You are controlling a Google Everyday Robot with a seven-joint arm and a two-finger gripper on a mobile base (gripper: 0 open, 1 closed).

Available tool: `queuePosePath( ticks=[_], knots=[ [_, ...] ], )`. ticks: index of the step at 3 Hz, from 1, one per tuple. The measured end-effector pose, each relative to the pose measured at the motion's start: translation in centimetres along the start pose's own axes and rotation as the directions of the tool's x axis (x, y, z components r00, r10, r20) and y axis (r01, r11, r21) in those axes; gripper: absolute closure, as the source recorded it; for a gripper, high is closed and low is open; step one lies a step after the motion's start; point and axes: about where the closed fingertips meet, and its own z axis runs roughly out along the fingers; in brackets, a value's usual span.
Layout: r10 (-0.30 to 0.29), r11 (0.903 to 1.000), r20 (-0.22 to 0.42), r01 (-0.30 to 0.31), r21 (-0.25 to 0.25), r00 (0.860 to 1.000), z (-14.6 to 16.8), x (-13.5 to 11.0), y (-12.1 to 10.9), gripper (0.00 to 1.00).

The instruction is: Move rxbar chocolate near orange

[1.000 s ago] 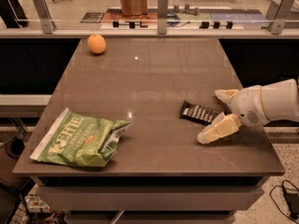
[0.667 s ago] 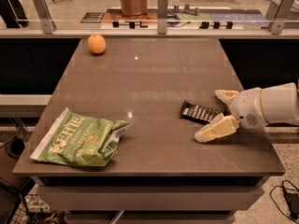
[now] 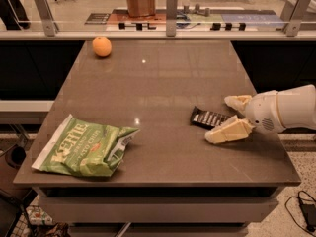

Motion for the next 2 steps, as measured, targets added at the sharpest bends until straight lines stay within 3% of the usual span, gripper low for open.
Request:
queuePosePath(
  ticks=[1,2],
  knots=[
    [0.0,1.0,0.0,0.0,0.0,1.0,-0.32,-0.41,0.02,0.88],
    [0.0,1.0,0.0,0.0,-0.001,1.0,-0.52,-0.7,0.05,1.0]
  ],
)
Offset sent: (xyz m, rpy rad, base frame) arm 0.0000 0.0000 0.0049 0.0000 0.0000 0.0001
